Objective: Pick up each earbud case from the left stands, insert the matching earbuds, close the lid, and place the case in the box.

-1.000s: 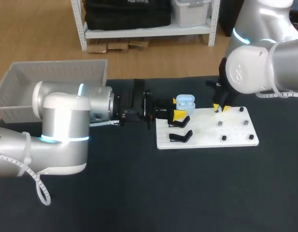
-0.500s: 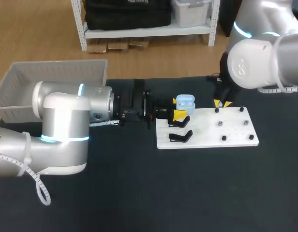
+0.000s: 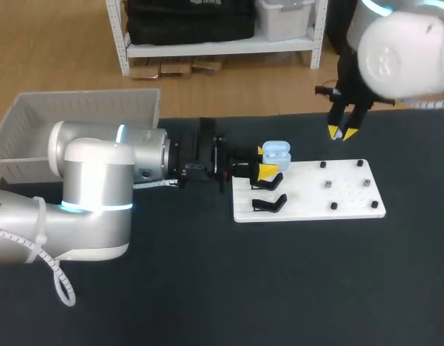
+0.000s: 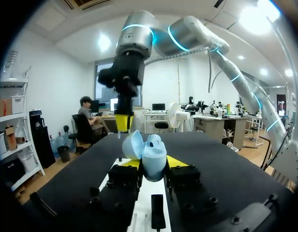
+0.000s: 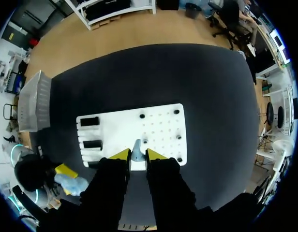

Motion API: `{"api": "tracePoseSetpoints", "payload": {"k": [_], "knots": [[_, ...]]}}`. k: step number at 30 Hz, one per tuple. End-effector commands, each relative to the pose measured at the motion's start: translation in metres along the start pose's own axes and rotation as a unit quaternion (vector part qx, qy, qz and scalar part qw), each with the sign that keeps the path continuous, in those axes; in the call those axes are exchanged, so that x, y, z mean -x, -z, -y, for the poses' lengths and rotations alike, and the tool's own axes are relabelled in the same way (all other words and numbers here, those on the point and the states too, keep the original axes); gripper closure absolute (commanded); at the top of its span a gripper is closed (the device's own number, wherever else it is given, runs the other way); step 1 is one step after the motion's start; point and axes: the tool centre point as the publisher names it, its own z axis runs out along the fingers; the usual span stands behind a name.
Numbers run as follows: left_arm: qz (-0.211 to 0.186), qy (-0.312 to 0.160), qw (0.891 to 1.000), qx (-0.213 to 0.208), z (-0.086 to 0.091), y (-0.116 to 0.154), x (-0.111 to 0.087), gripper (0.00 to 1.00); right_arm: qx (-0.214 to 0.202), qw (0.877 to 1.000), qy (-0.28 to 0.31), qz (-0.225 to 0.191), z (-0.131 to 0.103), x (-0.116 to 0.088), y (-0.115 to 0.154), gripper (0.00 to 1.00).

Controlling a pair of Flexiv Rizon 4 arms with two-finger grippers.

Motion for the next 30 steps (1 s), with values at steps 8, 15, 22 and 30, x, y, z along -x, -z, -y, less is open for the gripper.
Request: {"api": "tracePoseSetpoints", "payload": {"k": [8,15,22,30], "knots": [[0.002,-0.001,1.000,0.002,0.000,0.000,-0.001,1.00,-0.026,0.999,0.024,-0.027,-0.032,-0.050,0.069,1.00],[0.002,-0.001,1.000,0.002,0.000,0.000,-0.001,1.00,-0.028,0.999,0.025,-0.034,-0.037,-0.054,0.071,1.00],[0.002,-0.001,1.000,0.002,0.000,0.000,-0.001,1.00,-0.028,0.999,0.025,-0.034,-0.037,-0.054,0.071,1.00],[0.002,-0.001,1.000,0.002,0.000,0.000,-0.001,1.00,-0.049,0.995,0.073,-0.043,-0.058,-0.052,0.066,1.00]]}}
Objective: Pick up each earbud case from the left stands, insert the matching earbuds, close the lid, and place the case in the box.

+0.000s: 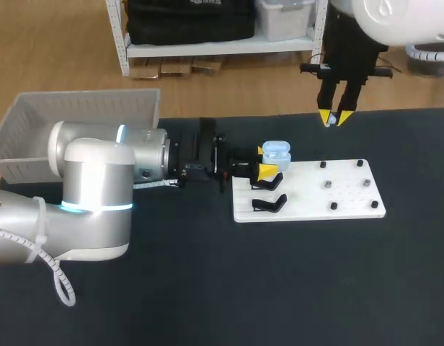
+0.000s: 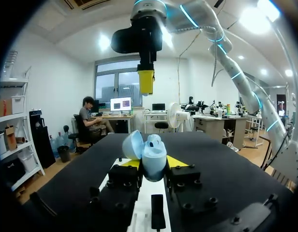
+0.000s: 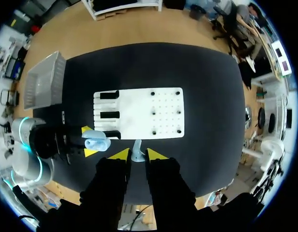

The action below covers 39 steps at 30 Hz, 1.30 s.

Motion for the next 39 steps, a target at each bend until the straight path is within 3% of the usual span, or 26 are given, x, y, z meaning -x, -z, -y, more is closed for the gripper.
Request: {"api": "tracePoseSetpoints", "payload": {"k": [1,8,18,34,39], "knots": [[0.002,-0.001,1.000,0.002,0.000,0.000,-0.001,1.00,-0.022,0.999,0.032,-0.017,-0.024,0.003,-0.005,1.00],[0.002,-0.001,1.000,0.002,0.000,0.000,-0.001,1.00,-0.034,0.994,0.095,-0.050,-0.052,-0.003,-0.008,1.00],[0.002,-0.001,1.000,0.002,0.000,0.000,-0.001,1.00,-0.034,0.989,0.128,-0.066,-0.083,-0.020,-0.013,1.00],[0.002,-0.001,1.000,0.002,0.000,0.000,-0.001,1.00,-0.032,0.989,0.124,-0.074,-0.084,-0.025,-0.023,1.00],[0.002,-0.001,1.000,0.002,0.000,0.000,-0.001,1.00,-0.025,0.988,0.145,-0.053,-0.092,-0.025,-0.027,1.00]]}}
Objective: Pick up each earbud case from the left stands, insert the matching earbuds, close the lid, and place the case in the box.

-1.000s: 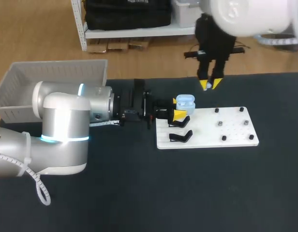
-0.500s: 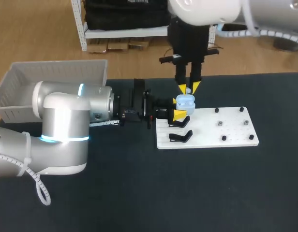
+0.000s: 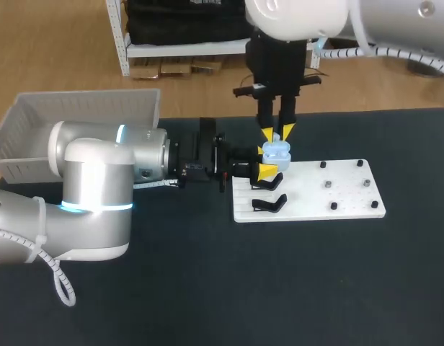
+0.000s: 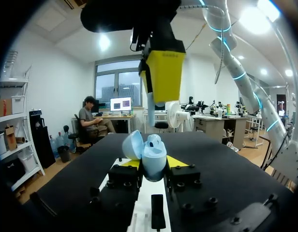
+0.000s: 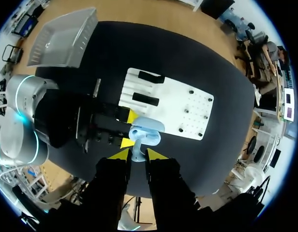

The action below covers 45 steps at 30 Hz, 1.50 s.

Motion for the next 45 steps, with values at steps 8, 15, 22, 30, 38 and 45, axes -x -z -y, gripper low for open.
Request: {"api": "tracePoseSetpoints", "payload": {"k": [8,15,22,30,38,45], "knots": [[0.002,-0.001,1.000,0.002,0.000,0.000,-0.001,1.00,0.004,0.999,0.028,0.038,-0.004,-0.005,-0.009,1.00],[0.002,-0.001,1.000,0.002,0.000,0.000,-0.001,1.00,0.008,0.998,0.036,0.046,-0.001,-0.008,-0.012,1.00],[0.002,-0.001,1.000,0.002,0.000,0.000,-0.001,1.00,0.012,0.997,0.046,0.065,0.000,-0.009,-0.013,1.00],[0.002,-0.001,1.000,0.002,0.000,0.000,-0.001,1.00,0.013,0.996,0.054,0.072,0.002,-0.005,-0.017,1.00],[0.002,-0.001,1.000,0.002,0.000,0.000,-0.001,1.00,0.012,0.996,0.062,0.064,0.002,0.001,-0.024,1.00],[0.002,-0.001,1.000,0.002,0.000,0.000,-0.001,1.00,0.014,0.996,0.064,0.058,0.004,0.004,-0.028,1.00]]}}
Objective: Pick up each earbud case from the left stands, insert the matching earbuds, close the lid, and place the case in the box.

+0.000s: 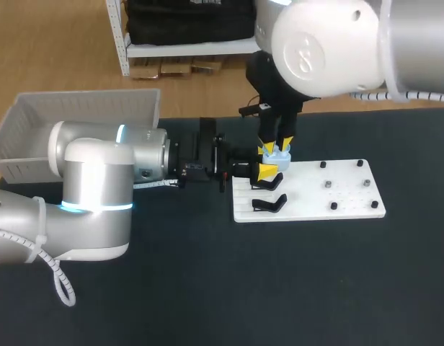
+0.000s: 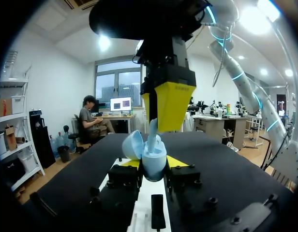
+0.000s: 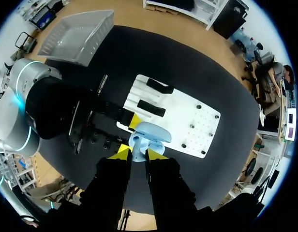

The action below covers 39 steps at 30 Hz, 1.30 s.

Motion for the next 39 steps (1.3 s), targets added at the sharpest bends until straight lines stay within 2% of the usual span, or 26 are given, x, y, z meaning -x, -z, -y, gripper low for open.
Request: {"api": "tracePoseSetpoints", "payload": {"k": [1,12,25,39], "knots": [[0.002,-0.001,1.000,0.002,0.000,0.000,-0.001,1.00,0.002,1.000,0.000,-0.004,0.001,0.004,-0.001,1.00],[0.002,-0.001,1.000,0.002,0.000,0.000,-0.001,1.00,0.001,1.000,0.000,-0.006,0.001,0.006,-0.001,1.00],[0.002,-0.001,1.000,0.002,0.000,0.000,-0.001,1.00,-0.005,1.000,0.000,0.011,-0.005,0.001,0.008,1.00],[0.002,-0.001,1.000,0.002,0.000,0.000,-0.001,1.00,-0.006,0.997,0.005,0.074,-0.010,-0.013,0.014,1.00]]}}
